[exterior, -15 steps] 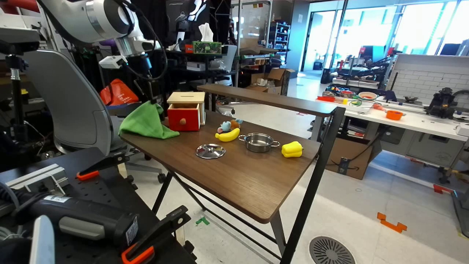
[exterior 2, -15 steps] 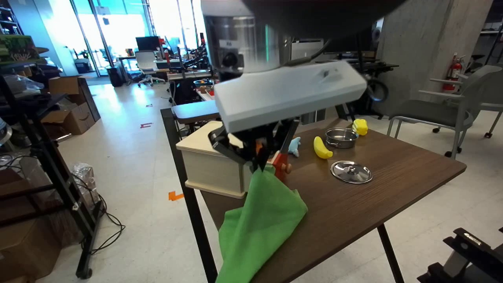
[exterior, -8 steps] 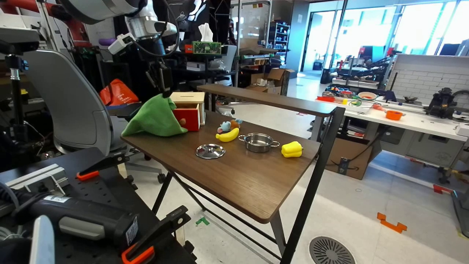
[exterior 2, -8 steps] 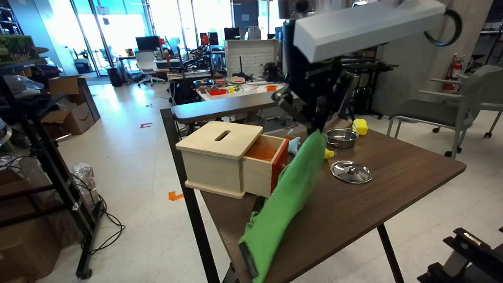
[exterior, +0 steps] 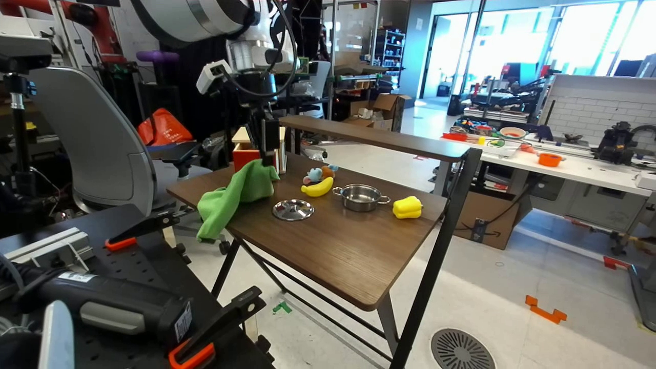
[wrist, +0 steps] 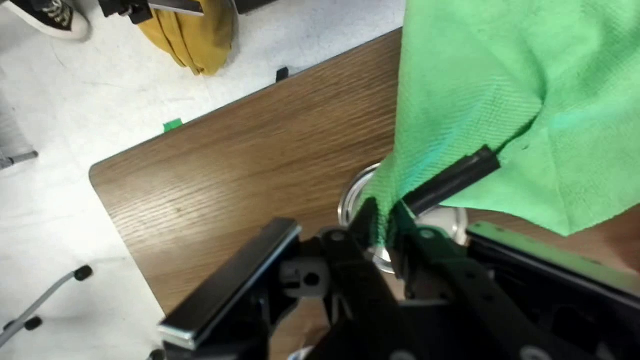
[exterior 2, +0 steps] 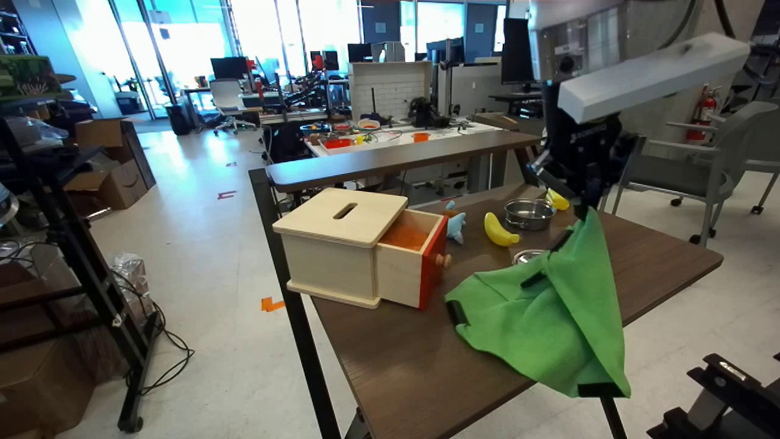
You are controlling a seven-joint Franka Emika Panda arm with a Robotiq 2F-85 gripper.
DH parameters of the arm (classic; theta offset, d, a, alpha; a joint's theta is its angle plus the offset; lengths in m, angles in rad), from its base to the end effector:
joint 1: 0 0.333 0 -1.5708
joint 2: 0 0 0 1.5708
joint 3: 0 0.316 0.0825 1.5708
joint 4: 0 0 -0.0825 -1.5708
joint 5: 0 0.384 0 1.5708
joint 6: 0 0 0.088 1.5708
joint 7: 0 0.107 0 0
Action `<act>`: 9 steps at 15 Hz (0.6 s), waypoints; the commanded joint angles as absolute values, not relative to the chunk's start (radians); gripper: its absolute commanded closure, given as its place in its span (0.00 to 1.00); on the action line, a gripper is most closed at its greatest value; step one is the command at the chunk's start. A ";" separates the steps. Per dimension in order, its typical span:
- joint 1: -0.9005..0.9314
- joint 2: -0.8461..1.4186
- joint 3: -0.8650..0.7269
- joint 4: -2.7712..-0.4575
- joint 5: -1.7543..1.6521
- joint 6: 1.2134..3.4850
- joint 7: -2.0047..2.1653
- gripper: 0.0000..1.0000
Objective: Move the green cloth to the right
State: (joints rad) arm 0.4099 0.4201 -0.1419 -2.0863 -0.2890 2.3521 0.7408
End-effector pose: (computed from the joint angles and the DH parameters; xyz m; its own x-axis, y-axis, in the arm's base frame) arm 0.5507 0.1470 0.2114 0.9707 -0.2394 0.0200 -0.2349 -0.9288 0.2866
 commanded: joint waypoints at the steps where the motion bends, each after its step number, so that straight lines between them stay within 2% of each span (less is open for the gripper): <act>1: 0.318 0.579 -0.113 -1.964 -0.275 2.265 0.740 0.98; 9: 0.269 0.802 -0.132 -1.777 -0.264 2.117 0.749 0.98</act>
